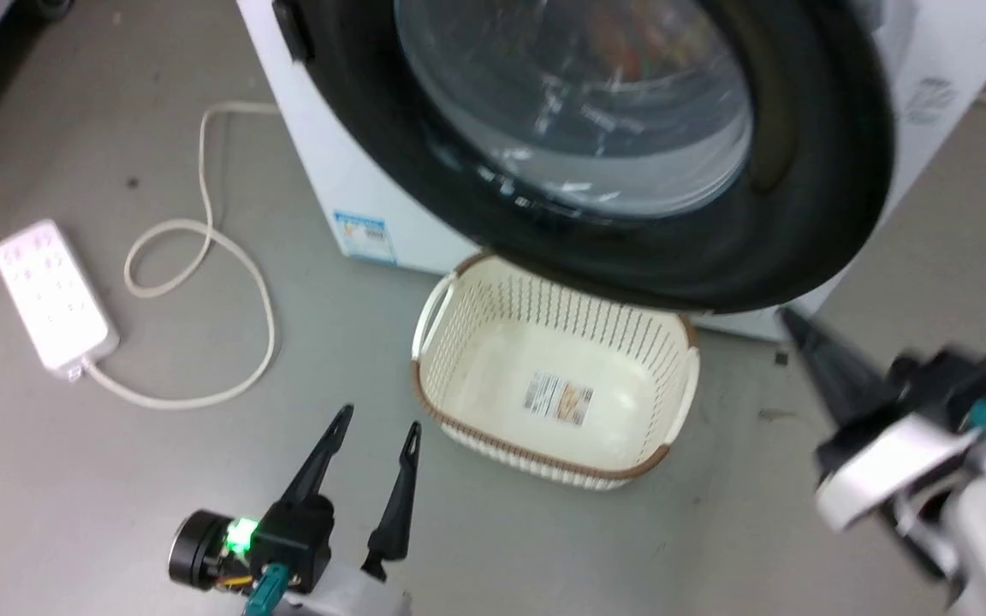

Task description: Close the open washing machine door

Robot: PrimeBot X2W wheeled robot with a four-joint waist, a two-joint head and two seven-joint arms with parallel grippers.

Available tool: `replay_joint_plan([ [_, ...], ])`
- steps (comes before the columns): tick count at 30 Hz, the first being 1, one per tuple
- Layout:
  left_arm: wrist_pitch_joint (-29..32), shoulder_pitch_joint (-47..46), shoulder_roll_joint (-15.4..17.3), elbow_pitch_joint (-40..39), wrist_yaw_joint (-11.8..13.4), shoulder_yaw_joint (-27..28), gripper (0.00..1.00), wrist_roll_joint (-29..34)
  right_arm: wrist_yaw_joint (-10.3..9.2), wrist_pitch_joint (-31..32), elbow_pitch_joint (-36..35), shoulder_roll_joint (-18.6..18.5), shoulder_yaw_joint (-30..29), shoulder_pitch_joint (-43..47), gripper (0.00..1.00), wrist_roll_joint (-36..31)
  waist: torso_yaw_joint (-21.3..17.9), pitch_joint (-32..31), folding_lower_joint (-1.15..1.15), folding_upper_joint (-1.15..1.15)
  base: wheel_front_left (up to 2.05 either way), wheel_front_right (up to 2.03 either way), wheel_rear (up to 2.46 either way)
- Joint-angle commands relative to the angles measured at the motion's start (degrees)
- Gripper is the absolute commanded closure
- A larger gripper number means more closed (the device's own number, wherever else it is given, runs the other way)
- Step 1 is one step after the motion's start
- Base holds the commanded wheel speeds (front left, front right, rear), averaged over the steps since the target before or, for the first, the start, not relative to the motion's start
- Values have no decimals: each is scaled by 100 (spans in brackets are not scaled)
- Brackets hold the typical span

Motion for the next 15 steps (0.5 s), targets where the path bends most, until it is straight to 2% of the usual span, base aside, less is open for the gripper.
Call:
replay_joint_plan([
  [1, -25, -158, -52, 14, -27, -22, 0, 63, 3, 92, 117, -238, 94, -355, 100, 181, 171, 348, -1, 0, 0, 0, 0],
  [3, -25, -249, -112, 7, -37, -30, 0, 94, 3, 215, 320, -466, 151, -763, 100, 420, 218, 509, -1, 0, 0, 0, 0],
  [4, -25, -377, -188, -6, -48, -48, 0, 151, 3, 373, 654, -719, 223, -1349, 100, 789, 288, 736, -1, 0, 0, 0, 0],
  [5, -25, -423, -211, -5, -56, -53, 0, 164, 3, 412, 762, -819, 275, -1542, 100, 870, 311, 805, -1, 0, 0, 0, 0],
  [12, -25, -688, -358, 80, -129, -110, 0, 213, 3, 611, 1500, -1295, 396, -2692, 100, 1575, 474, 1132, -1, 0, 0, 0, 0],
  [13, -25, -762, -410, 81, -121, -118, 0, 229, 3, 646, 1745, -1459, 479, -3065, 100, 1750, 530, 1211, -1, 0, 0, 0, 0],
  [15, -25, -787, -463, 85, -101, -90, 0, 213, 3, 658, 2199, -1554, 396, -3461, 100, 1926, 580, 1269, -1, 0, 0, 0, 0],
])
